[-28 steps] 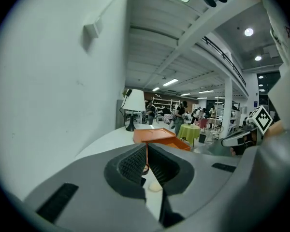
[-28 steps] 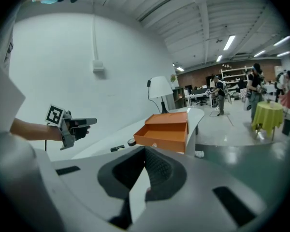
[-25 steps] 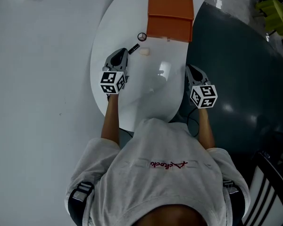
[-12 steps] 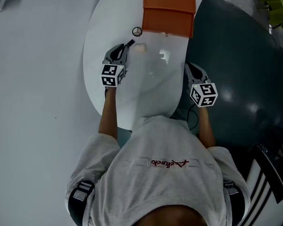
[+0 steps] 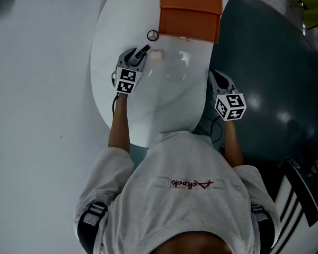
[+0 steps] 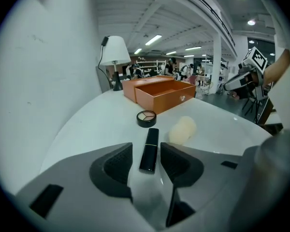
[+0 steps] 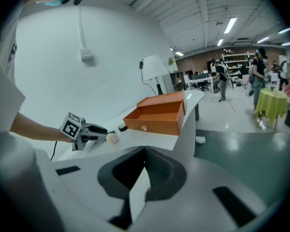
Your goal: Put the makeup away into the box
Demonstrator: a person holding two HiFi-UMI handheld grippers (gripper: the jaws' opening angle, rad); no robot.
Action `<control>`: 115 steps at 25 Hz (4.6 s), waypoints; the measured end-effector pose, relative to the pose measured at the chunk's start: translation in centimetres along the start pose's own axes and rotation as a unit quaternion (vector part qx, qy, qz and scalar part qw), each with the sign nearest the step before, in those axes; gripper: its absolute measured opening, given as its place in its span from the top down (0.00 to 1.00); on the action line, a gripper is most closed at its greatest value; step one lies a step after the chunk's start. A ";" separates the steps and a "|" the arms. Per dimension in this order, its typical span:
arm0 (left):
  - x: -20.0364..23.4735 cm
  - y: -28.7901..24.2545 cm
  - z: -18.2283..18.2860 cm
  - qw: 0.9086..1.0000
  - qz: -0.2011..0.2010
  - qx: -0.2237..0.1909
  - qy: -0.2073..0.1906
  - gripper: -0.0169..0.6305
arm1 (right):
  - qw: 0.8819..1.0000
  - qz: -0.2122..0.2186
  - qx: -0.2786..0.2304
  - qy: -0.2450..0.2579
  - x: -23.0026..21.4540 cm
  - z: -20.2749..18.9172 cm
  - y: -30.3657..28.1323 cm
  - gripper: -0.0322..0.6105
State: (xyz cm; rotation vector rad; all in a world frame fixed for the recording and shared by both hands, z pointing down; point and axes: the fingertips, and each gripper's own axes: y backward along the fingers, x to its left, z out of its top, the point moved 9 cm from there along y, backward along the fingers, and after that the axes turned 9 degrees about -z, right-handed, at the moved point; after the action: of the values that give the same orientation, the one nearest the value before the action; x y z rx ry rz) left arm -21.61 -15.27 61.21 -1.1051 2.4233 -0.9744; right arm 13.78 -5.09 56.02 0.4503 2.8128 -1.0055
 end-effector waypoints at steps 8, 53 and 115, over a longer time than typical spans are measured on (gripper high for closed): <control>-0.3 -0.6 0.2 0.999 -0.034 0.019 -0.026 0.82 | 1.000 -0.004 0.004 0.000 0.1 -0.2 -0.2 0.92; -4.4 -6.4 21.0 0.975 -0.117 -0.131 -0.137 0.82 | 0.996 -0.068 -0.027 -0.043 -3.6 -2.8 7.6 0.92; -3.1 -7.5 22.1 0.965 -0.097 -0.049 -0.236 0.95 | 0.999 -0.041 -0.016 -0.024 -3.5 -2.9 8.1 0.92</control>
State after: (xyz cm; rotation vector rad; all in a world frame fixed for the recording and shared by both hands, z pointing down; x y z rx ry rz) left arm -4.01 -26.58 50.39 -1.4421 2.0192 -0.5590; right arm 19.64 1.88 54.20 0.3068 2.8210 -0.9723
